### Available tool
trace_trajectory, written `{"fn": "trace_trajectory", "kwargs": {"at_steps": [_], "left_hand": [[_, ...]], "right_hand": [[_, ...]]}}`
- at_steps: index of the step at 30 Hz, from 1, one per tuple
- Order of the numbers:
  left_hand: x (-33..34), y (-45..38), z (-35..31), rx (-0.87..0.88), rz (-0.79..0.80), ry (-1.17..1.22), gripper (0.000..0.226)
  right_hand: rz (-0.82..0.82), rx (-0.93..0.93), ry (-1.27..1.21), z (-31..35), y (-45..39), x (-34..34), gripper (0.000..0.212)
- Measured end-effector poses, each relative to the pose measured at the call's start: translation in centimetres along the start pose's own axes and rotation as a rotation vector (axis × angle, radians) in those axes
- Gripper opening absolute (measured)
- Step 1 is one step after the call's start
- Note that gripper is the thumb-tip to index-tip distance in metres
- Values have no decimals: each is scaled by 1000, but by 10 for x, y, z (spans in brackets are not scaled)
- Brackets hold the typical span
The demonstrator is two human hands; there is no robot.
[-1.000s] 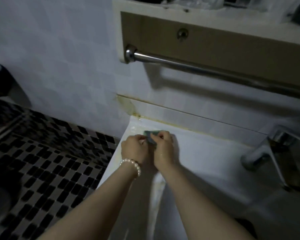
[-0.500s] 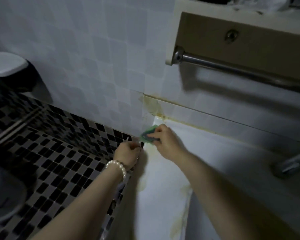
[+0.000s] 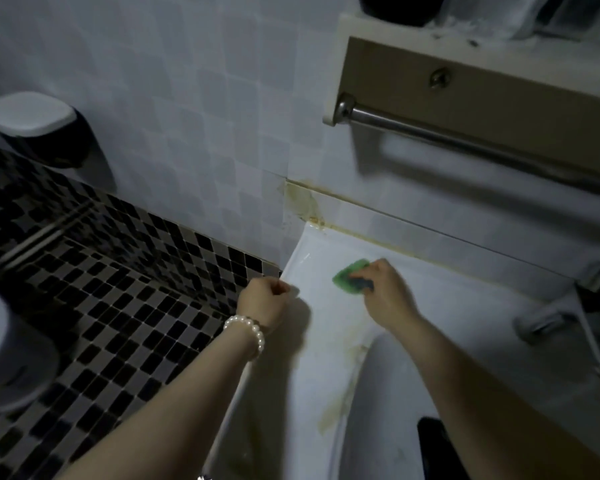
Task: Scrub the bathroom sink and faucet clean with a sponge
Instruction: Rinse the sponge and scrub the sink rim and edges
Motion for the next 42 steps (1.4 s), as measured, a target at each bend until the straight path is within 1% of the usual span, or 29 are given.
{"fn": "trace_trajectory", "kwargs": {"at_steps": [1,2,3,4,6,7,8,9,10,11,12,14,16,17,18,19,21,22,24,27,30,31,33,34,36,38,39,41,42], "left_hand": [[4,4,-2,3,-16,-9,16],[8,8,-5,4,-36,-21,17],[14,14,-6,6,-65,-42,19],[18,21,-8,6,-99,-70,22],[27,37,-12,-14,-165,-103,27],[33,46,-14,-22,-178,-102,28],[40,54,-16,-16,-166,-116,27],[50,64,-22,6,-141,-143,26],[57,67,-25,28,-106,-168,25],[67,72,-30,47,-88,-172,24],[79,80,-36,56,-73,-161,24],[108,96,-47,83,-44,-131,27],[139,114,-58,112,35,-79,31],[155,122,-64,130,98,-29,31],[171,132,-70,145,165,31,31],[185,140,-77,159,220,86,32],[213,156,-89,163,300,137,34],[225,163,-94,160,334,146,35],[245,173,-101,153,370,169,35],[257,175,-108,141,309,174,32],[246,166,-104,131,246,77,40],[237,160,-101,145,226,27,42],[210,146,-91,186,167,-93,41],[192,138,-84,195,126,-133,40],[155,125,-71,188,21,-167,39],[111,116,-49,155,-105,-187,35],[92,113,-38,140,-152,-195,32],[56,111,-13,96,-214,-207,31],[40,111,-1,72,-232,-215,31]], "right_hand": [[-68,34,15,5,-4,3,42],[-102,20,37,20,-4,10,45],[-78,-35,37,38,5,19,47],[-10,-137,17,51,19,31,47],[139,-363,6,51,53,37,47],[160,-397,10,33,64,29,47],[133,-384,8,13,69,15,46],[64,-321,21,-8,71,-3,45],[-24,-203,14,-24,66,-16,42],[-97,-49,-56,-35,63,-29,39],[-159,96,-184,-41,62,-38,35],[-293,352,-553,-43,74,-41,26],[-510,555,-1045,-49,107,-49,19],[-572,625,-1297,-60,126,-54,20],[-568,655,-1469,-72,147,-62,21],[-526,656,-1570,-86,165,-71,22],[-494,753,-1679,-111,188,-84,18],[-500,794,-1805,-119,195,-89,13],[-532,844,-1885,-127,199,-97,20],[-521,820,-1761,-133,194,-97,14],[-476,737,-1620,-127,182,-90,5],[-451,706,-1563,-121,174,-87,7],[-413,660,-1409,-103,157,-77,18],[-379,612,-1279,-91,148,-72,20],[-286,425,-948,-63,127,-59,8],[-156,251,-641,-25,108,-33,20],[-96,203,-470,-9,101,-22,24],[-11,121,-49,23,88,-3,31],[11,73,97,37,80,3,33]]}}
Point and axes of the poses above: each hand's wrist, its own y-axis away from the middle knuckle, its own x-axis out of the palm, z = x × y, the point moved 2 cm from there along -y, towards the middle knuckle, and after that the axes turned 3 degrees about -y, right-handed, at the moved point
